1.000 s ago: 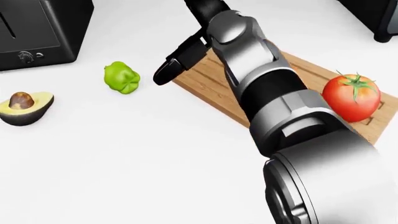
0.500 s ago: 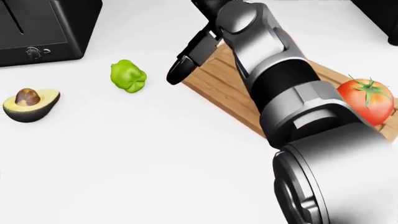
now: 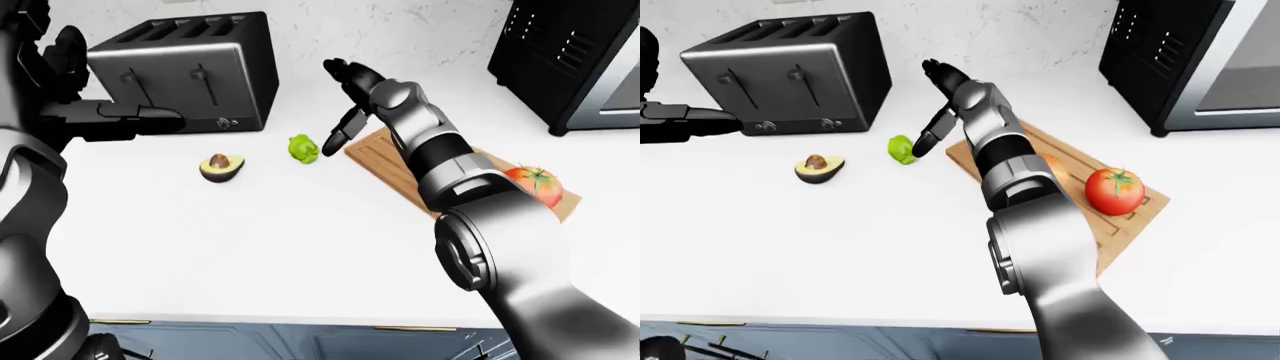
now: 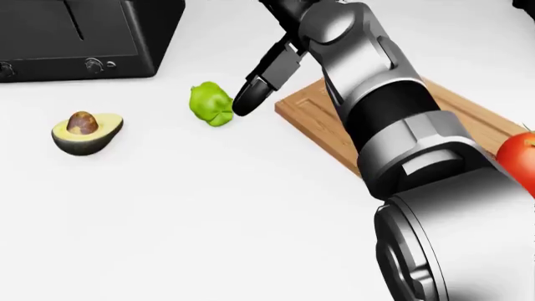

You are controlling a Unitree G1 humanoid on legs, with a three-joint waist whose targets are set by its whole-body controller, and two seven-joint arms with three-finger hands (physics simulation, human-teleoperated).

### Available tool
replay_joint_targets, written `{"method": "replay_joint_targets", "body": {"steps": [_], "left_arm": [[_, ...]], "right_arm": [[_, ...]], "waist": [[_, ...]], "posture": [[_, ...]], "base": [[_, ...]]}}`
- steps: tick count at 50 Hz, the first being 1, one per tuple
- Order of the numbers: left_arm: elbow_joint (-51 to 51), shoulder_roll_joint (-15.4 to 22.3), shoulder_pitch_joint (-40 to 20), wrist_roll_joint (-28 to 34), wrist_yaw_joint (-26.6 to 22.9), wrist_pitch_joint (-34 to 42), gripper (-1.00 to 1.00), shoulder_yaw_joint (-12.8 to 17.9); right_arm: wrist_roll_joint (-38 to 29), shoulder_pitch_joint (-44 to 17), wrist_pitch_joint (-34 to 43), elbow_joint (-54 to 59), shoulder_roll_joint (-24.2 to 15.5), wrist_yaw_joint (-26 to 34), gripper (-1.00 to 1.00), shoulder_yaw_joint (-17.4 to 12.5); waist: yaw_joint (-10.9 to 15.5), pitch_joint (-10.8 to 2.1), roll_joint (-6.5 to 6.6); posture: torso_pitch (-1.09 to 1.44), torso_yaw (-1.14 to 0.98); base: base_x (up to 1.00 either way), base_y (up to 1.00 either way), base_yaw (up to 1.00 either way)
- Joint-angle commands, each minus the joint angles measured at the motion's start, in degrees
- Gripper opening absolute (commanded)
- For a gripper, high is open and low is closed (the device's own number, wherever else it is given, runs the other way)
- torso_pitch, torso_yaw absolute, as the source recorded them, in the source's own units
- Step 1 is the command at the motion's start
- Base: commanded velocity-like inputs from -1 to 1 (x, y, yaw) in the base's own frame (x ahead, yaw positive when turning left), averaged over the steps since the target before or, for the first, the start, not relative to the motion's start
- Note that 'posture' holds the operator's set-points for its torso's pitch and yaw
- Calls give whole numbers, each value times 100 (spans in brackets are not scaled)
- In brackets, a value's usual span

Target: Place the avocado, onion, tomato and bell pepper on the cutting board.

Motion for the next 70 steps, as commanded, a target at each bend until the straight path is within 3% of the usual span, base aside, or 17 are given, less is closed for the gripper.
{"method": "replay_joint_targets", "body": {"steps": [1,9,19,55,64,70], "left_arm": [[-101,108,-152,48,14,-154,100,112],[-38,103,-167,104,-32,-171,100,97],[-95,70,-88,224,-130,-192,100,59],[-92,-55,-52,507,-351,-197,100,60],[-146,-45,6,535,-402,-170,100,67],[-159,-68,35,578,-418,-180,100,62]], "right_arm": [[25,-234,-115,-238,-53,-27,100,-12],[58,-143,-92,-261,-51,-1,100,6],[47,-59,53,-371,-53,122,100,67],[-574,248,-92,-251,-94,524,100,199],[-717,351,-136,-231,-92,566,50,236],[-802,408,-146,-231,-106,573,34,234]], "waist": [[46,-170,33],[359,-200,83],[565,-236,104],[802,-324,72],[830,-336,64],[854,-346,59]], "posture": [[0,33],[0,35],[0,35],[0,35],[0,35],[0,35]], "base": [[0,0,0],[0,0,0],[0,0,0],[0,0,0],[0,0,0],[0,0,0]]}}
